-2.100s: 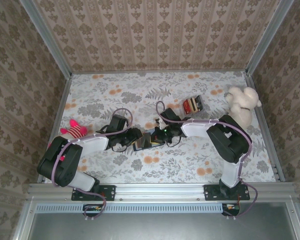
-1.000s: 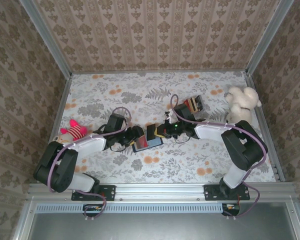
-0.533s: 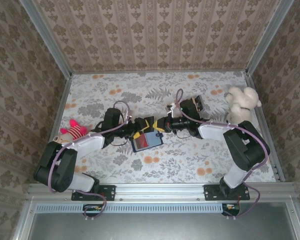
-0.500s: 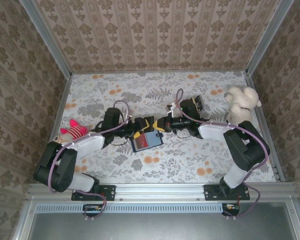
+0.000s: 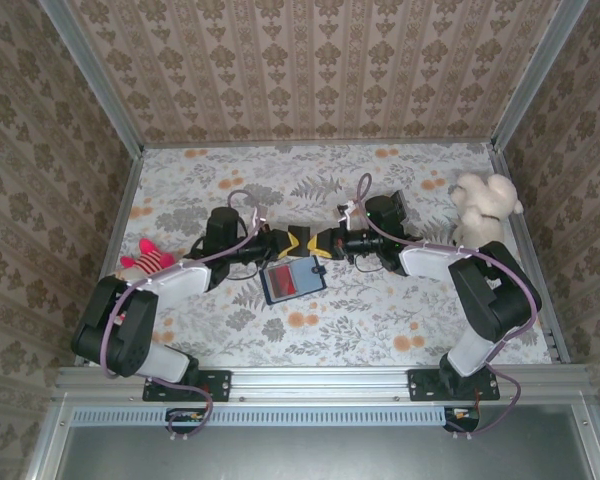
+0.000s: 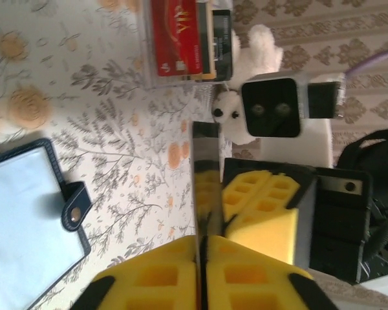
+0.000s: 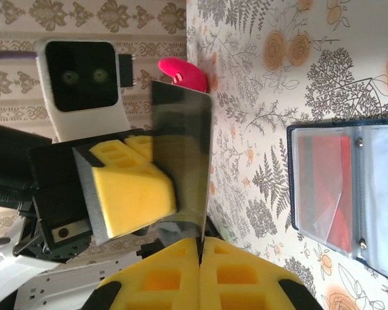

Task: Take the credit cards out of the card holder

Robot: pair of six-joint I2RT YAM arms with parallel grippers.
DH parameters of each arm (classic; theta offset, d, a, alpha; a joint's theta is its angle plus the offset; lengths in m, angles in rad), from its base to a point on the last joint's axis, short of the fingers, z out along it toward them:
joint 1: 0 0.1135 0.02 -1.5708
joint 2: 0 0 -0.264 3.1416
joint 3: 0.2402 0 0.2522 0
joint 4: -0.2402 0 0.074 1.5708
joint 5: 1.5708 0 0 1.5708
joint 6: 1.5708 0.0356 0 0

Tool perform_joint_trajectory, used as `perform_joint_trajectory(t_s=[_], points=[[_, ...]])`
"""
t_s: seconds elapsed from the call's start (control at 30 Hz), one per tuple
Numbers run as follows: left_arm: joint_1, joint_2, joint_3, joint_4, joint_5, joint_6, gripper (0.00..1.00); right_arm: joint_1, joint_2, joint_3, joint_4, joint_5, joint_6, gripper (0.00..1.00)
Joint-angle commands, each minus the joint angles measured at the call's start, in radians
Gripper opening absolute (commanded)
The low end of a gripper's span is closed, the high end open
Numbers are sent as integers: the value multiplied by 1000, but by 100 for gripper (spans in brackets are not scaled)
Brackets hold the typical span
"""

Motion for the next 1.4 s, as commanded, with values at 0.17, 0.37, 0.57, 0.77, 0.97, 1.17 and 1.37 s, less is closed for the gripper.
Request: perform_joint_trajectory(t_s=[0.17,0.37,0.57,0.77,0.97,1.17,1.37], points=[[0,-15,1,80,3,-61,1,19,35,-2,229,7,156,32],[-3,-24,8,97,4,-85,1,20,73,9,299,9,214,31],[-3,-32,11,72,-2,-81,5,18,82,11,302,22,211,13],[28,-74,41,-219,-86,46,30,-25,15,96,-176,130,-75,0],[57,-139,107,-598,-272,233,65,-60,-70,289,-713,320,-460,0],[82,-194,113,-745,-386,334,87,-94,-84,506,-1130,679,-810,0],[88,-262,92,-780,-448,388,100,-183,-57,554,-1196,949,-916,0]])
